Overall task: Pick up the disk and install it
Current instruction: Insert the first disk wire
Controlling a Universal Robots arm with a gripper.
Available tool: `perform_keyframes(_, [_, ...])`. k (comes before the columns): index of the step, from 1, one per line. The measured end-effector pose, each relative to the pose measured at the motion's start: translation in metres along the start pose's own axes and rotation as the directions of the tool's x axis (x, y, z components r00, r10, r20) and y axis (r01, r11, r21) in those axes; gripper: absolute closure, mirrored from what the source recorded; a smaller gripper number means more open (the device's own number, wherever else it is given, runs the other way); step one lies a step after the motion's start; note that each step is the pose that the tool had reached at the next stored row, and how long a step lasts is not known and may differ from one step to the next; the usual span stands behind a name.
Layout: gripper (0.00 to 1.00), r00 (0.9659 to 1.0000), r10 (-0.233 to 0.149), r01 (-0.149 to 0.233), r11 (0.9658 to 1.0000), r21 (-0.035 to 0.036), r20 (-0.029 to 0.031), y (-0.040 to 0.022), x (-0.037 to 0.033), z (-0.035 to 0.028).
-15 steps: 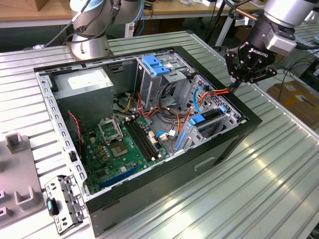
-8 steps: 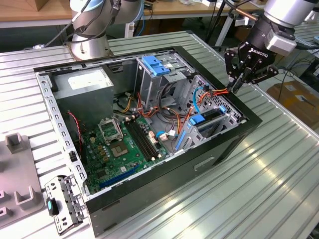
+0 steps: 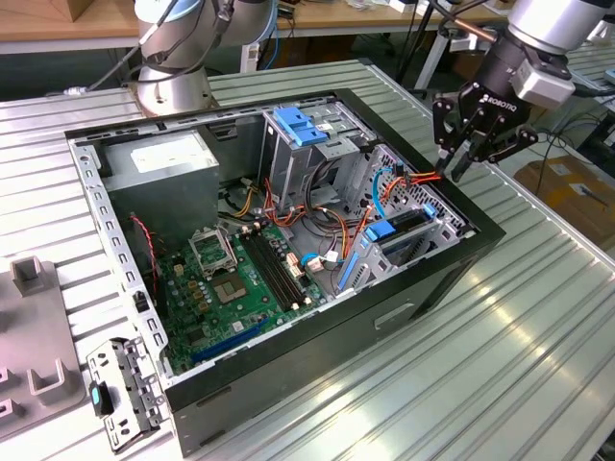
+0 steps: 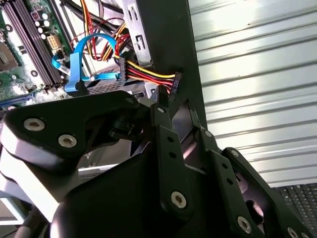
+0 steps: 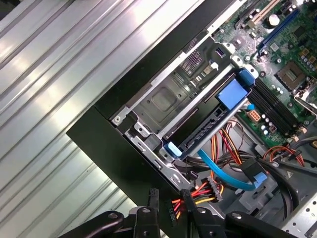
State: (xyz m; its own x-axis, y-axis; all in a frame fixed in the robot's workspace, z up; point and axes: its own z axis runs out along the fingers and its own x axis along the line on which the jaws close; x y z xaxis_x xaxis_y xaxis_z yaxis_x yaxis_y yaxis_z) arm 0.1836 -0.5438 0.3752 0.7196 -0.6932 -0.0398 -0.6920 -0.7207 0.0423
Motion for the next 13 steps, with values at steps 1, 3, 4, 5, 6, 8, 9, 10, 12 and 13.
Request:
perform_keyframes(1, [0.69, 0.9999, -0.011, 0.011, 0.9999, 0.0005, -0.0011, -0.0002, -0.0001, 0.0006])
perform_keyframes(3, [0.69, 0.9998, -0.017, 0.017, 0.9998, 0.0057, 0.0012, -0.0009, -0.0006, 0.0008])
perform_keyframes(4, [0.69, 0.9997, -0.021, 0.021, 0.9997, 0.0133, 0.0069, -0.0014, -0.0012, 0.0010])
perform_keyframes(5, [0.69, 0.9996, -0.028, 0.027, 0.9995, 0.0156, 0.0085, -0.0016, -0.0013, 0.0012])
perform_keyframes(6, [0.69, 0.9993, -0.037, 0.037, 0.9992, 0.0170, 0.0089, -0.0016, -0.0014, 0.0013])
perform_keyframes(8, [0.69, 0.9977, -0.068, 0.068, 0.9975, 0.0172, 0.0062, -0.0016, -0.0014, 0.0020])
perform_keyframes(9, [0.69, 0.9964, -0.085, 0.085, 0.9962, 0.0176, 0.0042, -0.0016, -0.0014, 0.0024])
perform_keyframes(10, [0.69, 0.9948, -0.101, 0.101, 0.9947, 0.0180, 0.0024, -0.0017, -0.0013, 0.0029])
perform_keyframes(12, [0.69, 0.9907, -0.136, 0.136, 0.9905, 0.0182, -0.0013, -0.0017, -0.0013, 0.0037])
perform_keyframes(13, [0.69, 0.9875, -0.157, 0.157, 0.9874, 0.0181, -0.0032, -0.0017, -0.0013, 0.0042])
